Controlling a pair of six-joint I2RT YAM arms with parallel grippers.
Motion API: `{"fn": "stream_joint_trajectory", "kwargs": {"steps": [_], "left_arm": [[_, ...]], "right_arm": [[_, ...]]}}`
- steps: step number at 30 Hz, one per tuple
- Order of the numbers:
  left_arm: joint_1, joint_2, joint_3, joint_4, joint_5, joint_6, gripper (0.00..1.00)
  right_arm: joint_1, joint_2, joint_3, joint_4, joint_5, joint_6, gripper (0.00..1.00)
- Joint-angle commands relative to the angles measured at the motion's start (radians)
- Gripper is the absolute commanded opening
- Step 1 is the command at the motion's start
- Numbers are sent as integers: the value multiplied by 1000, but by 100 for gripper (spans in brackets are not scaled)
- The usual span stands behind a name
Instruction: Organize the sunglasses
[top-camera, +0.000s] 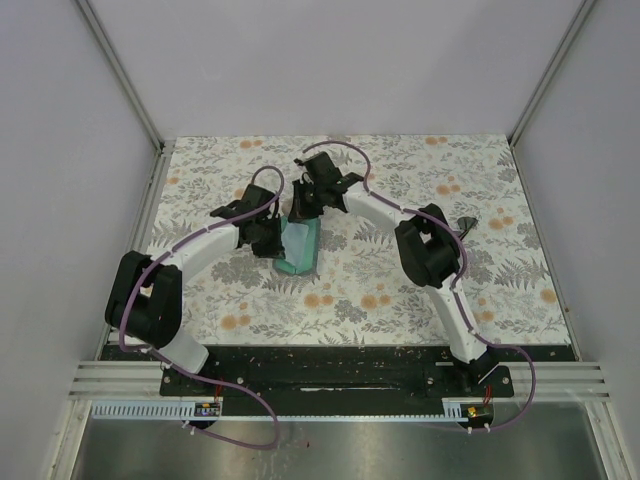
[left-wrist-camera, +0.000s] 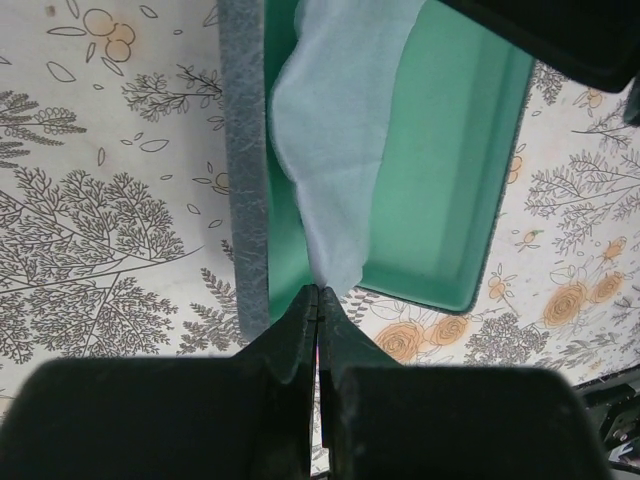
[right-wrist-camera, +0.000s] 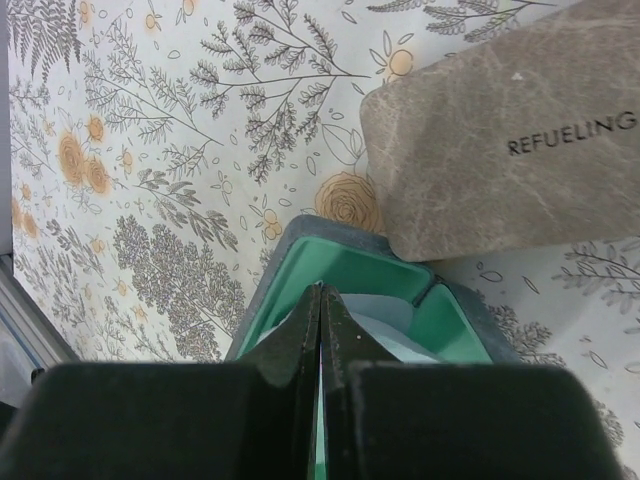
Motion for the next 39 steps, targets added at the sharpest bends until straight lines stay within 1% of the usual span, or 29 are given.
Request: {"fn": "stream_joint_trajectory", "kwargs": {"steps": [1,6,14,15,17,18,19,21,27,30,32,34,35,37,39], "left_arm": [[24,-10,-13,29,11,10,0],[33,6,-30,29,4,4,0],[47,36,-53,33,-85,-4,0],[48,43,-55,35,-107,-5,0],[54,49,-52,36,-136,-8,0],[59,55,-52,39,-136,-10,0],[62,59,-49,43,-136,-10,0],[71,69,-46,46,-136,-11,0],[79,79,-47,58,-136,-8,1],[79,61,-44,52,-136,-8,11],[80,38,-43,50,-138,-11,22],[79,11,-36,46,-130,-8,30],[79,1,-33,44,-131,-10,33],[79,-16,-23,36,-136,-10,34],[79,-28,-13,36,-136,-13,34]], "right_arm": [[30,35,80,3,-26,-10,0],[47,86,143,-12,-23,-4,0],[51,149,224,-29,3,19,0],[51,150,233,-31,-2,26,2],[51,149,247,-32,-9,38,11],[51,144,255,-34,-8,42,19],[53,137,264,-40,-6,44,25],[51,126,285,-63,5,44,32],[51,57,336,-141,43,35,42],[48,5,336,-192,86,30,45],[45,-47,301,-210,119,26,47],[36,-118,220,-210,156,30,51],[28,-176,179,-210,173,30,53],[7,-259,62,-198,211,38,56],[-37,-392,-99,-144,224,62,58]]}}
